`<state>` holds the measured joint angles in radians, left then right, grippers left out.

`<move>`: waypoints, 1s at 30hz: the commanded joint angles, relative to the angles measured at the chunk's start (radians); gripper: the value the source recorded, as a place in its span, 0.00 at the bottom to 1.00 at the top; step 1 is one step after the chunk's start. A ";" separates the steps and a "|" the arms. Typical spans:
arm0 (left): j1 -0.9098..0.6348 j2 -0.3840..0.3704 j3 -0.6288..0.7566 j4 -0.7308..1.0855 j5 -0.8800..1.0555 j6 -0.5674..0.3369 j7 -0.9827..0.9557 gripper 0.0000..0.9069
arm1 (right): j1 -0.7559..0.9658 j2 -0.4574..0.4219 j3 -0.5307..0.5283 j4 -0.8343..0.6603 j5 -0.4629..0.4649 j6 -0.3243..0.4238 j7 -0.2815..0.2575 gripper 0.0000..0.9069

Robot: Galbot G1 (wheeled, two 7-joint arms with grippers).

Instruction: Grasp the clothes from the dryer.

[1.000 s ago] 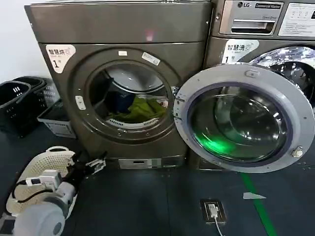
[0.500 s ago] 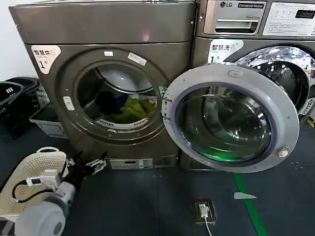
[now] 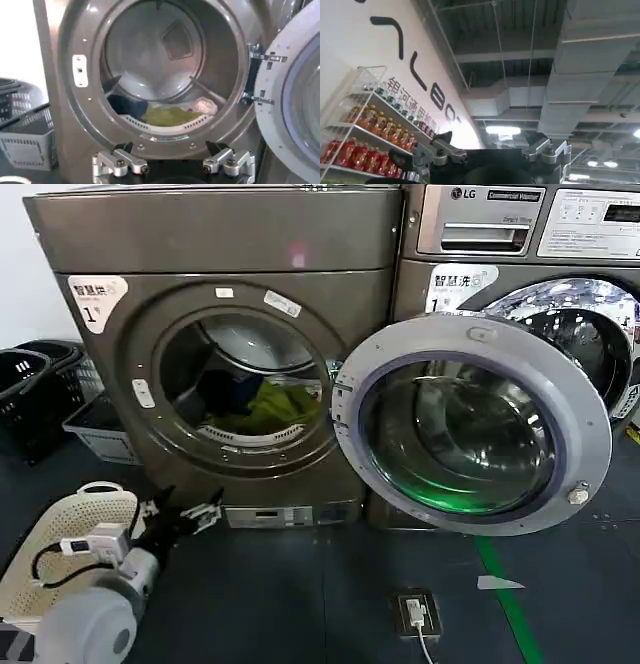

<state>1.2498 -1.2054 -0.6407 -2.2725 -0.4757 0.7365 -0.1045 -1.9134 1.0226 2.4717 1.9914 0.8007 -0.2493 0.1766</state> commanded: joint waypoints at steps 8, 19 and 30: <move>-0.001 -0.001 0.015 -0.002 0.032 -0.003 0.035 1.00 | -0.002 0.001 0.001 0.000 -0.002 0.003 -0.002 1.00; -0.001 -0.002 0.014 -0.006 0.035 0.008 0.035 1.00 | 0.002 -0.001 -0.002 0.002 -0.009 0.006 -0.014 1.00; -0.007 0.002 0.017 -0.006 0.033 0.007 0.038 1.00 | -0.001 -0.003 0.002 0.002 -0.006 0.010 -0.014 1.00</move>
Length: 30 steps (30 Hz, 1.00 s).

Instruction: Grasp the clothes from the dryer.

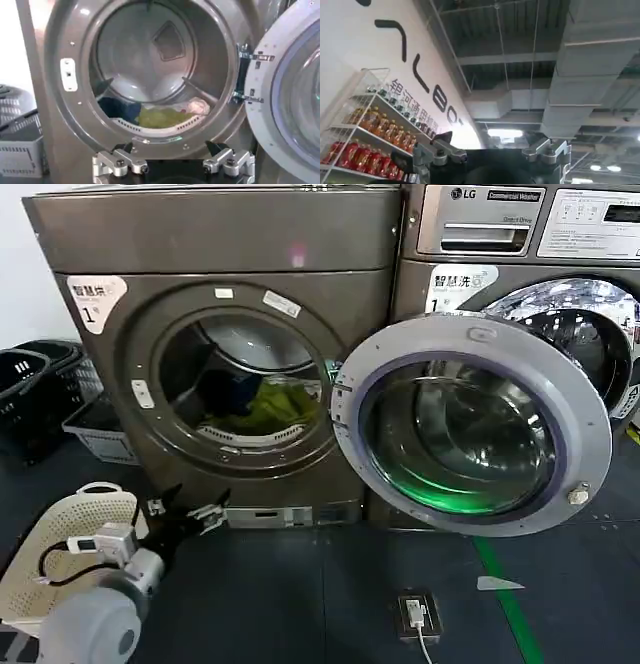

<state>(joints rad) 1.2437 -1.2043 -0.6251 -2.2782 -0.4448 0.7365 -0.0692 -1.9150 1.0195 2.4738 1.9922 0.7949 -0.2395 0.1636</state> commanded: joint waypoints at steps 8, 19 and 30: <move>-0.008 0.006 0.007 0.004 0.003 0.006 0.004 1.00 | -0.003 0.001 0.004 0.002 0.001 0.001 -0.001 1.00; -0.019 0.004 0.013 0.012 0.004 0.005 0.005 1.00 | -0.012 0.002 0.018 0.000 0.005 0.002 -0.002 1.00; -0.023 0.003 0.020 0.013 0.007 0.004 0.007 1.00 | -0.017 0.003 0.028 -0.004 0.006 0.003 -0.001 1.00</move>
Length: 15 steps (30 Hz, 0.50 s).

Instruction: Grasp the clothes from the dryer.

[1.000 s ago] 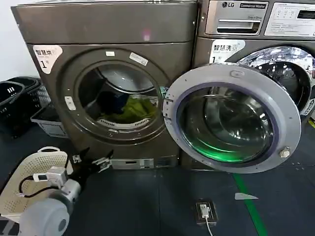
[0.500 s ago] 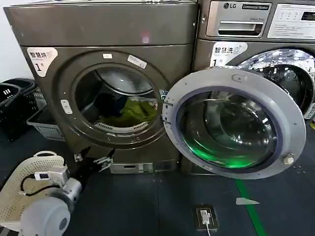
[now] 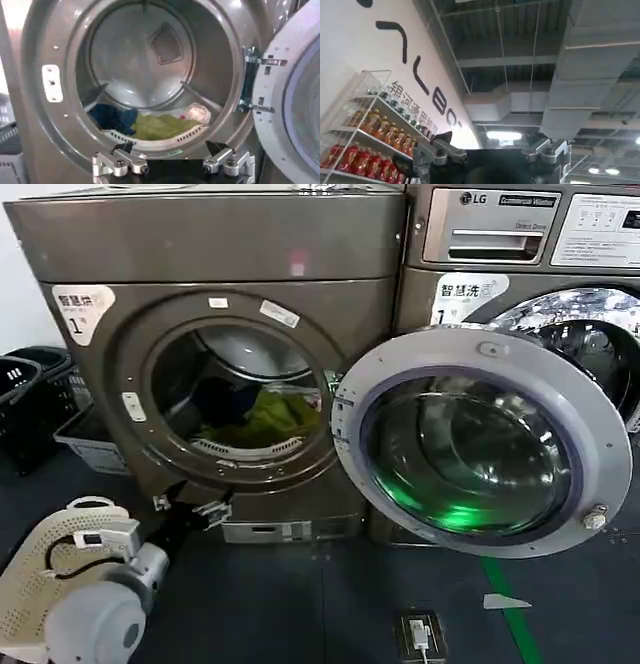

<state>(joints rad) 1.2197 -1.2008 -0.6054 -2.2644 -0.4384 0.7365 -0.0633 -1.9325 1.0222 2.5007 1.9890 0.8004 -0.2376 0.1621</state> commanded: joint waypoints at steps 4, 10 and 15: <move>0.003 0.000 -0.001 -0.003 0.000 0.005 0.001 1.00 | 0.003 0.000 -0.002 0.001 0.000 0.001 -0.002 1.00; 0.003 0.001 -0.001 -0.004 0.000 0.006 0.001 1.00 | 0.004 -0.001 -0.002 -0.002 0.004 0.005 -0.001 1.00; 0.004 -0.001 -0.001 -0.005 0.001 0.006 0.001 1.00 | 0.006 -0.001 -0.006 -0.002 0.002 0.015 -0.004 1.00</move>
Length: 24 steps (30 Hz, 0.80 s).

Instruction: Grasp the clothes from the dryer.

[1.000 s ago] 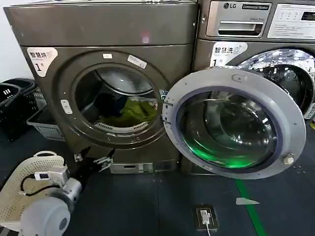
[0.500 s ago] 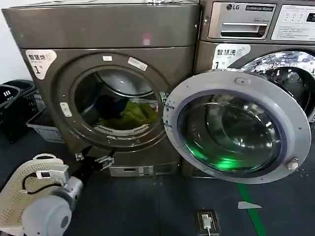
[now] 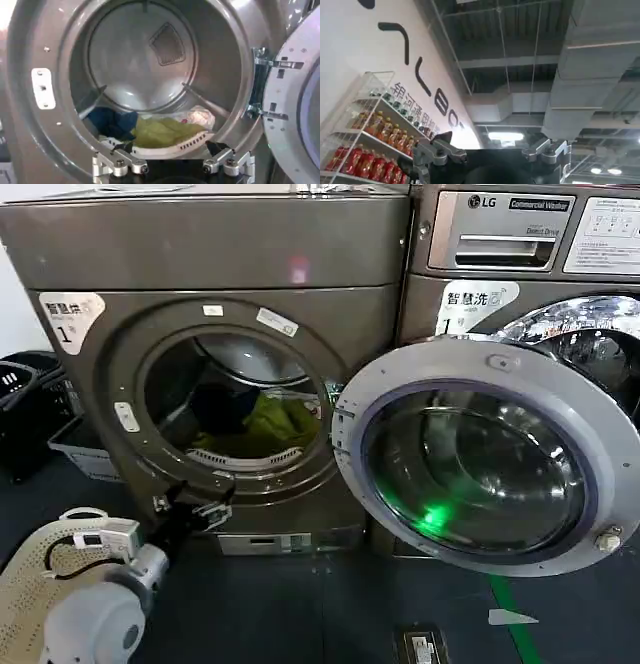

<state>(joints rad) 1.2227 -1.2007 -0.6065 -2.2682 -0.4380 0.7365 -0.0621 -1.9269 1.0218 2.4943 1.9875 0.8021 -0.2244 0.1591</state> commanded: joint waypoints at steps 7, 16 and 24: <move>0.002 0.000 0.001 -0.001 0.001 0.006 0.001 1.00 | 0.002 -0.002 -0.004 0.000 -0.002 0.006 -0.003 1.00; -0.002 0.003 0.004 0.003 0.001 0.006 0.001 1.00 | 0.002 0.000 -0.007 0.003 -0.002 0.009 -0.004 1.00; -0.002 0.003 0.004 0.002 0.001 0.006 0.002 1.00 | 0.003 -0.001 -0.008 0.004 -0.002 0.010 -0.006 1.00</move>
<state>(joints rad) 1.2201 -1.1974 -0.6028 -2.2671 -0.4373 0.7365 -0.0605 -1.9244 1.0217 2.4865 1.9909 0.8001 -0.2144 0.1532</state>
